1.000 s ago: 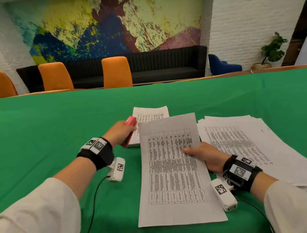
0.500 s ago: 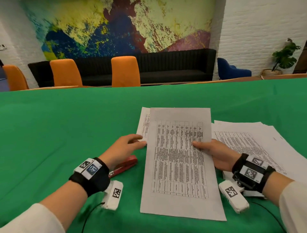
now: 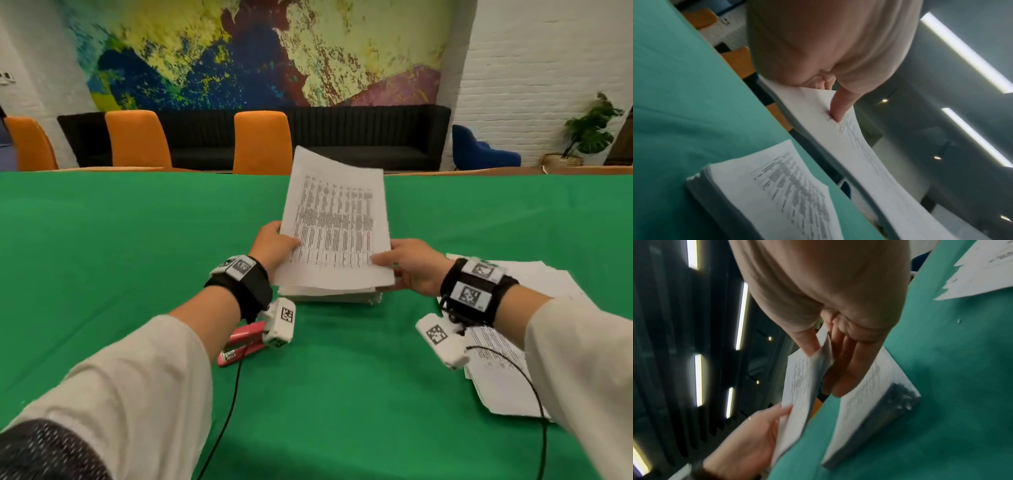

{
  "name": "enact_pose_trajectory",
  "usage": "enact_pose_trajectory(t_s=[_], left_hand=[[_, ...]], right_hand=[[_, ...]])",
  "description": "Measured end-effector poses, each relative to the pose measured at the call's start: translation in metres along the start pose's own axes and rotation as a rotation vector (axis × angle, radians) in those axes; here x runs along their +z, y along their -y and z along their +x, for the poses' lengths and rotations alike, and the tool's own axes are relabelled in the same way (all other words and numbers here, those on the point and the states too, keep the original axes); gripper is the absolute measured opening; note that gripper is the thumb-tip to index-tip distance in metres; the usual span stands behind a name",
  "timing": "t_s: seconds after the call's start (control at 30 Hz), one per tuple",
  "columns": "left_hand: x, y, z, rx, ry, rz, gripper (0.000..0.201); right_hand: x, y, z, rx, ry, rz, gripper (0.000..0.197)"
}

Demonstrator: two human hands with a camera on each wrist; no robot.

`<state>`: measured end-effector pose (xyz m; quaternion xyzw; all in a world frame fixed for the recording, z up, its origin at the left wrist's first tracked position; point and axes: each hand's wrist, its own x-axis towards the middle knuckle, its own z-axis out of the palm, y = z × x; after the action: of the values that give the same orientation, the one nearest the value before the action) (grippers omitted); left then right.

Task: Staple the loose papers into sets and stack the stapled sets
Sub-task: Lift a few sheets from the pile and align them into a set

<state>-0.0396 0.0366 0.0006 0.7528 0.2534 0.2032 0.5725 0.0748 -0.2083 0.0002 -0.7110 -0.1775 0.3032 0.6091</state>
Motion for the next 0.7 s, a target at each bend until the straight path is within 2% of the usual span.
enact_pose_trajectory(t_s=[0.13,0.2,0.3,0.4,0.5,0.63,0.7], left_hand=[[0.001,0.009,0.045,-0.064,0.005,0.188,0.03],[0.004,0.014,0.059,-0.083,0.035,0.344,0.03],[0.007,0.024,0.07,-0.09,0.096,0.602,0.022],[0.01,0.033,0.076,-0.12,0.153,0.714,0.022],[0.01,0.025,0.071,-0.122,0.224,0.787,0.048],[0.0,0.004,0.05,-0.121,0.312,1.028,0.084],[-0.003,-0.001,0.035,-0.155,0.406,1.128,0.093]], right_hand=[[0.001,-0.016,0.03,-0.026,-0.137,-0.183,0.023],[0.0,-0.02,0.044,-0.037,-0.2,-0.271,0.033],[0.003,-0.028,0.056,-0.004,-0.229,-0.374,0.038],[0.008,-0.036,0.062,0.01,-0.238,-0.461,0.043],[0.01,-0.043,0.065,-0.012,-0.241,-0.554,0.048],[0.009,-0.05,0.067,-0.015,-0.249,-0.575,0.033],[0.008,-0.052,0.067,-0.016,-0.259,-0.566,0.024]])
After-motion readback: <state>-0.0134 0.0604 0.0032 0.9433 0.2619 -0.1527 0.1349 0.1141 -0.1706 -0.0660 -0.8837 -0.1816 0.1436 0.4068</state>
